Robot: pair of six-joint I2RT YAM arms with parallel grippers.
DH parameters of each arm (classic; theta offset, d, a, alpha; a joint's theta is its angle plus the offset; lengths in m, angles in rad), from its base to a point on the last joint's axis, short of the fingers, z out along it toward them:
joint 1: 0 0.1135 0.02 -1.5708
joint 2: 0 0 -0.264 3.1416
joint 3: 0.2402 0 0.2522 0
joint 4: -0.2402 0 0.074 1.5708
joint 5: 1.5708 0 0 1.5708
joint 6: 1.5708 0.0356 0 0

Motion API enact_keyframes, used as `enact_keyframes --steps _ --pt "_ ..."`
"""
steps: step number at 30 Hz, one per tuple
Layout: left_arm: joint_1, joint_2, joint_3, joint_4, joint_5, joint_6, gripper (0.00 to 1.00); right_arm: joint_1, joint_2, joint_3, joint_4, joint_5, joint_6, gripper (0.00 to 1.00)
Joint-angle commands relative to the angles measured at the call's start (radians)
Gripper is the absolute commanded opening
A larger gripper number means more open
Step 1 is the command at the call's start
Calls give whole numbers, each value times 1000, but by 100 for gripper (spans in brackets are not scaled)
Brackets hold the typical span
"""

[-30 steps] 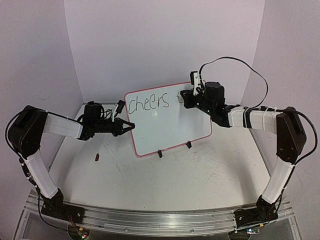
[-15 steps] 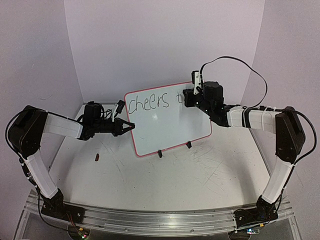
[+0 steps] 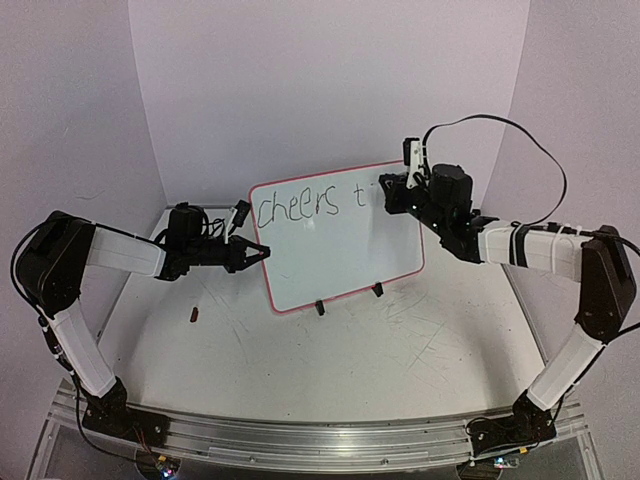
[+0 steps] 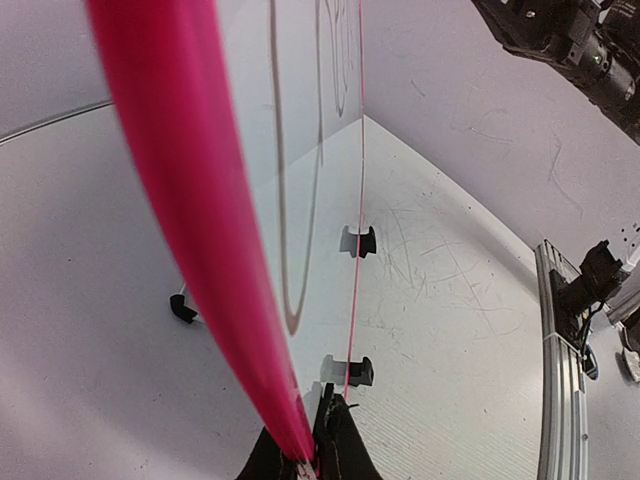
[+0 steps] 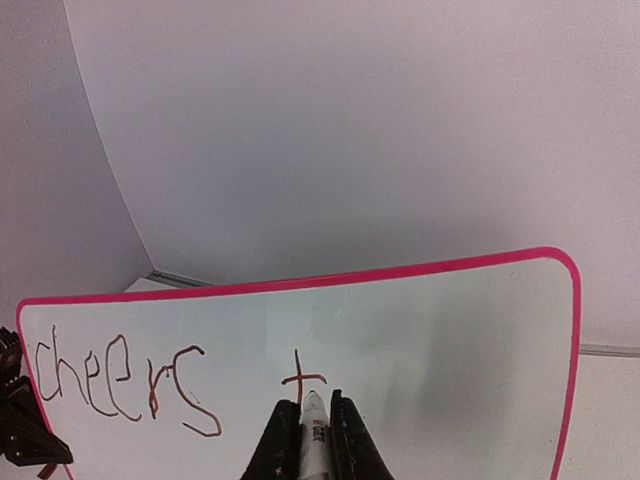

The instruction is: Write a sentence on the whiteboard

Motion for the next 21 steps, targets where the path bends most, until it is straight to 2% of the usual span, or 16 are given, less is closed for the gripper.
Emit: enact_keyframes --steps 1,12,21 --pt "11 -18 34 -7 -133 100 0 -7 58 74 5 -16 -12 0" --pt "11 -16 37 -9 -129 103 0 -14 107 114 -1 63 -15 0" --pt "11 -9 39 -10 -129 104 0 -16 133 140 -19 56 -28 0"
